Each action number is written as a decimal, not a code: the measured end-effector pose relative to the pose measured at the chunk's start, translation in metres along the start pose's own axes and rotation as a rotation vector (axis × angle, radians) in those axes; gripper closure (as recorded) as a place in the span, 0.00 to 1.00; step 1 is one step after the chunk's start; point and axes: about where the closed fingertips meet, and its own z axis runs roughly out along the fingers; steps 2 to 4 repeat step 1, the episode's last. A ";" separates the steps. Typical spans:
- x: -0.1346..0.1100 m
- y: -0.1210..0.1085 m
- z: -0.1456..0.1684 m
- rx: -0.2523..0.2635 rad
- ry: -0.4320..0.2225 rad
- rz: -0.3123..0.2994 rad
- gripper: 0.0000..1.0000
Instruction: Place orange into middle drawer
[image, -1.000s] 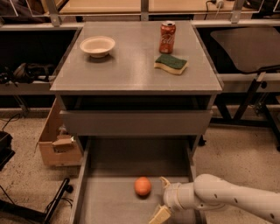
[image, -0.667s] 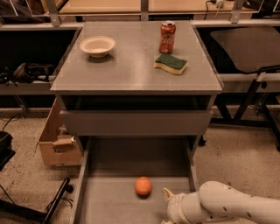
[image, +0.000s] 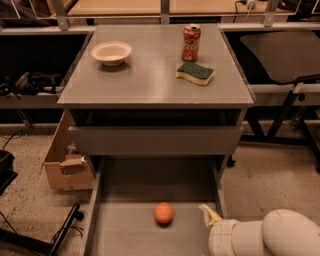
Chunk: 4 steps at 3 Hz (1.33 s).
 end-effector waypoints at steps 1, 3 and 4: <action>-0.042 -0.010 -0.062 0.206 -0.009 0.020 0.00; -0.042 -0.010 -0.062 0.206 -0.009 0.020 0.00; -0.042 -0.010 -0.062 0.206 -0.009 0.020 0.00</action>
Offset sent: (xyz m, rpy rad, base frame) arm 0.0000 0.0000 0.0000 0.0000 0.0000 0.0000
